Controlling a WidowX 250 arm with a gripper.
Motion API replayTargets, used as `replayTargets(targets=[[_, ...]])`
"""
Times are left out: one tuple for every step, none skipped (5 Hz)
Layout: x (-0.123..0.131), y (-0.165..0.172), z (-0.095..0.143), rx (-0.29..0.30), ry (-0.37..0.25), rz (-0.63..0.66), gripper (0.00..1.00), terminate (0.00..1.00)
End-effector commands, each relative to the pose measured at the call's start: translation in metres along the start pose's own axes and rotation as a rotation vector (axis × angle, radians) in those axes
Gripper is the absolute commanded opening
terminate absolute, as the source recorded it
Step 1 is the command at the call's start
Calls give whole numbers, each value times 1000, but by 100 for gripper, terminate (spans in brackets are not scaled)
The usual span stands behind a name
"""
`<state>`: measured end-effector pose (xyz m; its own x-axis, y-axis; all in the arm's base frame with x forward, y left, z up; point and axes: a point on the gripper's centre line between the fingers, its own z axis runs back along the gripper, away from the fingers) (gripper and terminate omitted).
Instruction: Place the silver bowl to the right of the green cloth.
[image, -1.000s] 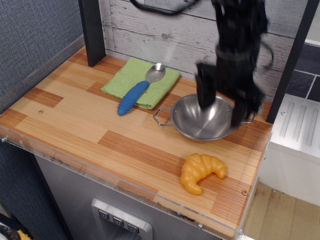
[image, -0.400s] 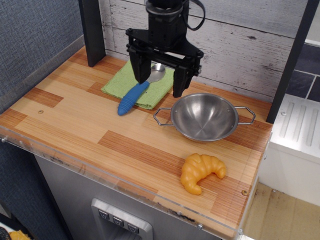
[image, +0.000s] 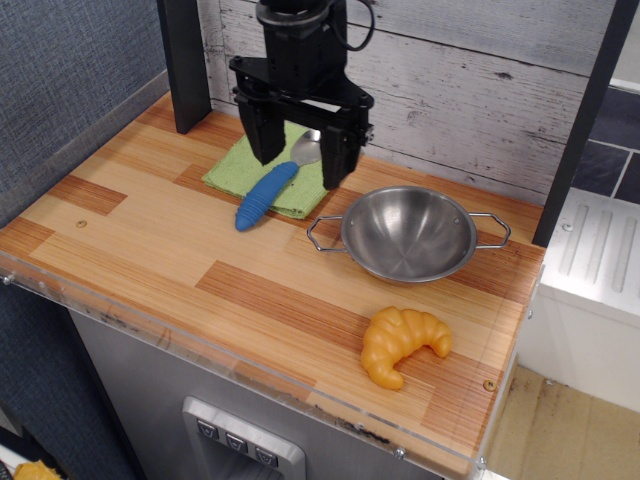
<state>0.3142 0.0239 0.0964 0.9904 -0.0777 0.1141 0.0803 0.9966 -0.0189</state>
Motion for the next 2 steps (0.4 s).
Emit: replayTargets(targets=[[-5, 3, 9, 14, -17, 12, 100, 0], [-5, 3, 9, 14, -17, 12, 100, 100]])
